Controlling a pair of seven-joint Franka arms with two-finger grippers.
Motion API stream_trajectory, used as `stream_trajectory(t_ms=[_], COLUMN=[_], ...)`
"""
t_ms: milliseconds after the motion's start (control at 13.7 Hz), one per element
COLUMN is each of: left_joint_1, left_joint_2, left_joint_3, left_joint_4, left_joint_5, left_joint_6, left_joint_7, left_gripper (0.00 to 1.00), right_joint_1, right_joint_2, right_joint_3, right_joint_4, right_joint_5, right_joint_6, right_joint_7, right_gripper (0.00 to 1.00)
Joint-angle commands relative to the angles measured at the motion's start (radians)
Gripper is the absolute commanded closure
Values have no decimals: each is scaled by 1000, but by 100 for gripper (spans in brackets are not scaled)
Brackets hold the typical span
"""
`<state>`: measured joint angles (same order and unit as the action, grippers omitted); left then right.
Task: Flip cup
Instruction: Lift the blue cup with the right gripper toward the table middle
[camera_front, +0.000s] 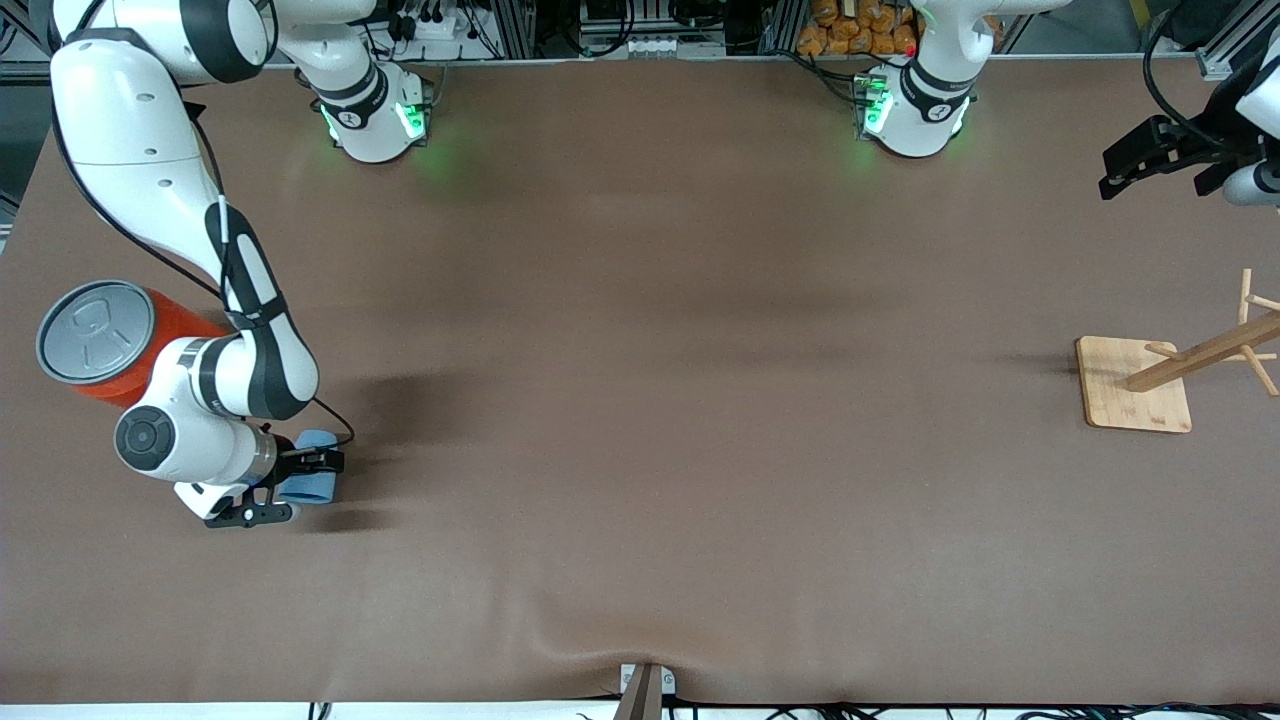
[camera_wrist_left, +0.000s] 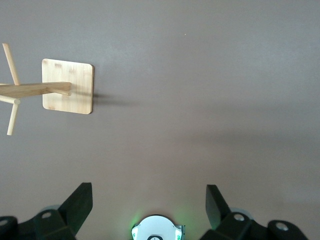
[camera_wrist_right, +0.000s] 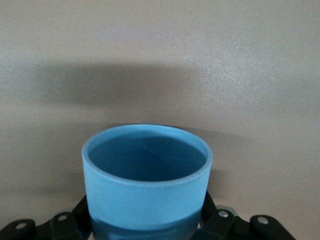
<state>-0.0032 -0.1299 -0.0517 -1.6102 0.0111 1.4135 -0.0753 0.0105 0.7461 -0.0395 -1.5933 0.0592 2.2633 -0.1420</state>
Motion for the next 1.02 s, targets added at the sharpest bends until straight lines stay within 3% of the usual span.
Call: stream_trajectory(t_ms=[0,510,947], left_joint_1=[6,0,0], left_joint_2=[-4,-7,-7], left_joint_3=[-8,-10,-10], left_joint_4=[10,9,10], left_joint_5=[-2,-3,-3], left_joint_6=[-8,-15,-13], left_joint_7=[17,17,17], left_gripper=[0,0,0], right_joint_1=[-11,6,61], right_joint_2=[7,-30,-31], right_joint_3=[7,7,35], right_joint_4=[10,90,304], right_joint_5=[11,-1,5], right_joint_6=[-4,-30,-304], right_joint_7=[-33,-163,-342], right_gripper=[43,40,36])
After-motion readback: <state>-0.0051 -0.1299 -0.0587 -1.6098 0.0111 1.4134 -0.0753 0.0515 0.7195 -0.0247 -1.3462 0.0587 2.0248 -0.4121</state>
